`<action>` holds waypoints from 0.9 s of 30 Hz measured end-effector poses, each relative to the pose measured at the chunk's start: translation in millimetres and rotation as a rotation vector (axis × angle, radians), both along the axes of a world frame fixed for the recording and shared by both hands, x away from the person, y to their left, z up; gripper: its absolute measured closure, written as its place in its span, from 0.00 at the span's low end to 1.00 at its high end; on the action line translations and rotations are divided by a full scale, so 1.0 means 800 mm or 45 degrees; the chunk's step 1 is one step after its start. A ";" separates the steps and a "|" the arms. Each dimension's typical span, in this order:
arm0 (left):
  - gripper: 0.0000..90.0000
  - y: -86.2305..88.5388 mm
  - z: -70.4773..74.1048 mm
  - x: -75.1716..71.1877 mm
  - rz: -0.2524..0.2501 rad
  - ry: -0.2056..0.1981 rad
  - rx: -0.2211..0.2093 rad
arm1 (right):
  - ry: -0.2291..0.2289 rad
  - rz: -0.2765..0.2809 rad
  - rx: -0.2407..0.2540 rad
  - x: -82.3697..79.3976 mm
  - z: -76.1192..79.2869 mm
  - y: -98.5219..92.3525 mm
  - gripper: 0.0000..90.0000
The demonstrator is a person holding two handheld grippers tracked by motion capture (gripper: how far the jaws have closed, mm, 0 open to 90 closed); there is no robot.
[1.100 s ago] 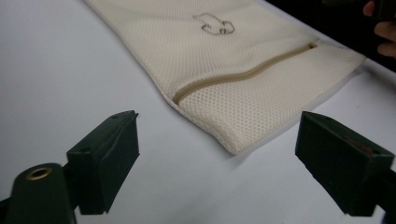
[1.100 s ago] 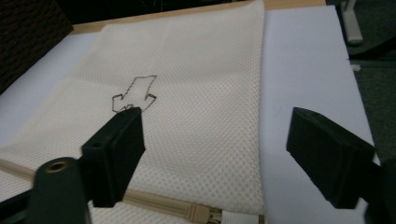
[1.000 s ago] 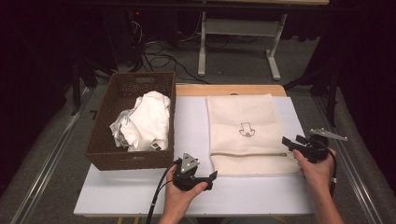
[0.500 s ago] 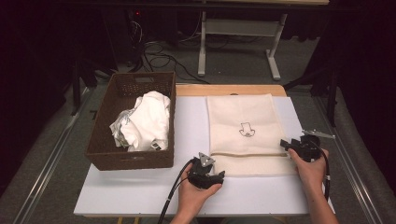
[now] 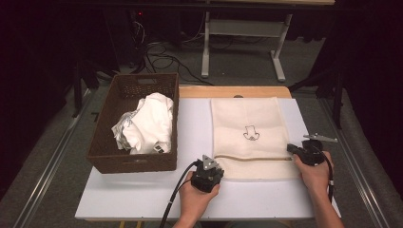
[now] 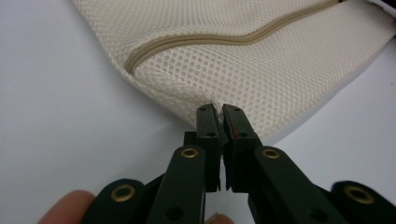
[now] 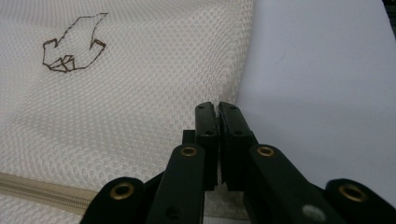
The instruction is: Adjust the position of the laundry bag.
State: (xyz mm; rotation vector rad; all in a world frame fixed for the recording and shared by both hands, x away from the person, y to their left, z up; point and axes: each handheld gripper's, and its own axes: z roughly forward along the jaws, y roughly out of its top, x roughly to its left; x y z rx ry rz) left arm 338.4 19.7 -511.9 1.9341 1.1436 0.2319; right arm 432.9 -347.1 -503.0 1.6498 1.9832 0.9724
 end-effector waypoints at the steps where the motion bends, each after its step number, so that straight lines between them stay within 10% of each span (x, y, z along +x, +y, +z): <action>1: 0.95 0.002 0.002 -0.001 0.005 -0.005 -0.004 | 0.000 0.003 0.007 -0.001 0.000 0.001 0.98; 27: 0.96 0.076 0.033 -0.047 0.013 0.000 -0.156 | -0.011 0.145 0.148 -0.042 0.028 0.046 0.98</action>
